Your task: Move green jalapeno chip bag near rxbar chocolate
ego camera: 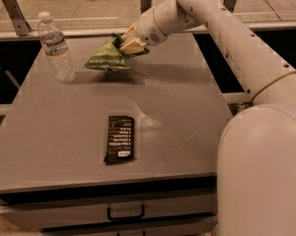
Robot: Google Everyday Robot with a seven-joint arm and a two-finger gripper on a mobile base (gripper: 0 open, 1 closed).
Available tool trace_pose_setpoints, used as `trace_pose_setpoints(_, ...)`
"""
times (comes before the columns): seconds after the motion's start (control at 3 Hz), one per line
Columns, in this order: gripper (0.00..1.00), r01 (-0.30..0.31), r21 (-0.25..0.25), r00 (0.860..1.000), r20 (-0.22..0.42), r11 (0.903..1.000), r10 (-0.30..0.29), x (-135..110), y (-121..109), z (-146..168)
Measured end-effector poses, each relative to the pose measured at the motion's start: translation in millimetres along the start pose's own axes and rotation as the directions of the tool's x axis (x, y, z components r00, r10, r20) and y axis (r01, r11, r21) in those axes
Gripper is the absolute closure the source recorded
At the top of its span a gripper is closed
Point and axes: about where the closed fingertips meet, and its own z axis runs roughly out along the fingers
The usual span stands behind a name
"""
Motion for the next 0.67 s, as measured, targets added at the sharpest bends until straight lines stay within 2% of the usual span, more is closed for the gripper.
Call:
trace_pose_setpoints(0.33,1.00,0.041,-0.060,0.999,0.009,0.9974,-0.040,1.9,20.3,-8.5)
trace_pose_setpoints(0.67,1.00,0.071,-0.124,0.997,0.034,0.9897,-0.067,-1.8,50.3,-20.1)
